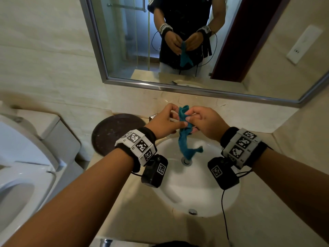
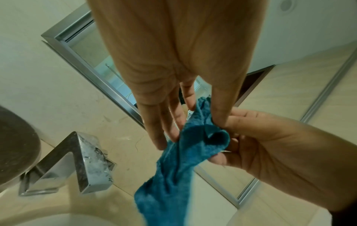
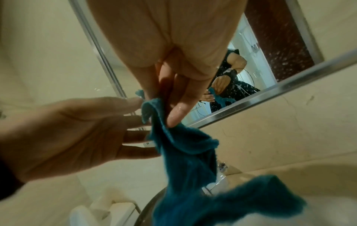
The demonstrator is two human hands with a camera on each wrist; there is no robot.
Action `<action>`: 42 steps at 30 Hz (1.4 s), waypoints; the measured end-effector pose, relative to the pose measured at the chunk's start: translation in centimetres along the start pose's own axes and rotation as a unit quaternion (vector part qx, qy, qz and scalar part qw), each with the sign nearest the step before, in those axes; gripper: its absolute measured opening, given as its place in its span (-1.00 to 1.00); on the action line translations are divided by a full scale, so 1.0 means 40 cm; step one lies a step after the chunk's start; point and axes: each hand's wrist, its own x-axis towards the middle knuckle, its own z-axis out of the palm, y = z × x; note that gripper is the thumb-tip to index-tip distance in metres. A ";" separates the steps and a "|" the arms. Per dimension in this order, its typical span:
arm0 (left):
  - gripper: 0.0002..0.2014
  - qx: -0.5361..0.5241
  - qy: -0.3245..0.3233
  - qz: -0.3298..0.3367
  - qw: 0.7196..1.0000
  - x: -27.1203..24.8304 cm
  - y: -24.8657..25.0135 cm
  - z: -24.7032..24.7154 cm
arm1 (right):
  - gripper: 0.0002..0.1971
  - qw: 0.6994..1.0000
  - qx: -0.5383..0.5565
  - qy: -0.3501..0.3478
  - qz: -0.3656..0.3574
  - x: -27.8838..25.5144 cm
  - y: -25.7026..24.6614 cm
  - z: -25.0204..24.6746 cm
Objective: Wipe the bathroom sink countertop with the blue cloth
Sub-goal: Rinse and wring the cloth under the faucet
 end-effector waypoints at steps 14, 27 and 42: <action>-0.90 0.143 0.091 0.012 0.985 0.008 -0.070 -0.067 | -0.87 0.993 0.011 0.115 0.022 0.038 0.012 -0.042; -0.86 0.083 0.098 0.036 0.991 0.005 -0.053 -0.119 | -0.51 0.986 -0.167 0.003 0.025 0.028 0.044 -0.081; -0.91 0.168 0.107 0.112 0.974 0.020 -0.022 -0.137 | -0.69 0.990 -0.125 0.066 0.007 0.027 0.062 -0.100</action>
